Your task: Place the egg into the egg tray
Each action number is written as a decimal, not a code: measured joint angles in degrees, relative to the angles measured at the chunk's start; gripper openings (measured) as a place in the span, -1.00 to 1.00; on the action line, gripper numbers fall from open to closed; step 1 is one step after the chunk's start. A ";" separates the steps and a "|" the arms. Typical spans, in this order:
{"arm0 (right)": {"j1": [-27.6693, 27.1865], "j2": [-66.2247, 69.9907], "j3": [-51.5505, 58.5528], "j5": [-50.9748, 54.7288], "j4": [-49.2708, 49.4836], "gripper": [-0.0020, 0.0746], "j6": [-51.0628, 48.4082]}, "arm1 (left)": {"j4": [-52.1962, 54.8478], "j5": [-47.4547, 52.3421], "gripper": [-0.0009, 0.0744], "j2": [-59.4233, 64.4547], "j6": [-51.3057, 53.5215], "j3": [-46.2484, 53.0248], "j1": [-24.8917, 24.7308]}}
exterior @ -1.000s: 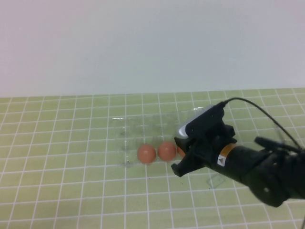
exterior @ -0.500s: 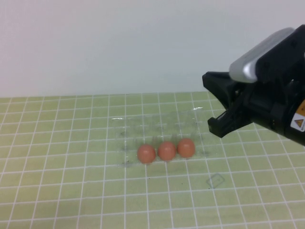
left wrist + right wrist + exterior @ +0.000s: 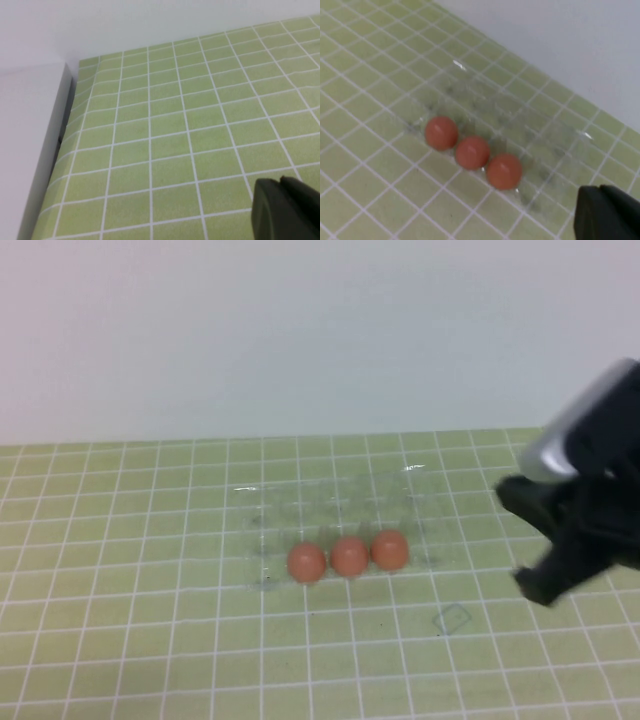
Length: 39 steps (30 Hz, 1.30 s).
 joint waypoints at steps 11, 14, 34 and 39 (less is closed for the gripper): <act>-16.04 -35.49 24.39 -0.65 1.50 -0.95 1.03 | 0.00 0.08 -0.98 0.00 0.00 0.00 0.00; -22.26 -46.01 31.22 -0.77 1.85 -0.95 2.35 | 0.00 0.08 -0.98 0.00 0.00 0.00 0.00; -36.68 -68.44 48.32 10.70 2.95 -0.95 0.78 | -0.05 0.05 -0.98 0.12 0.00 0.00 0.00; -37.32 -68.44 48.32 10.70 2.55 -0.95 0.75 | -0.05 0.05 -0.98 0.12 0.00 0.00 0.00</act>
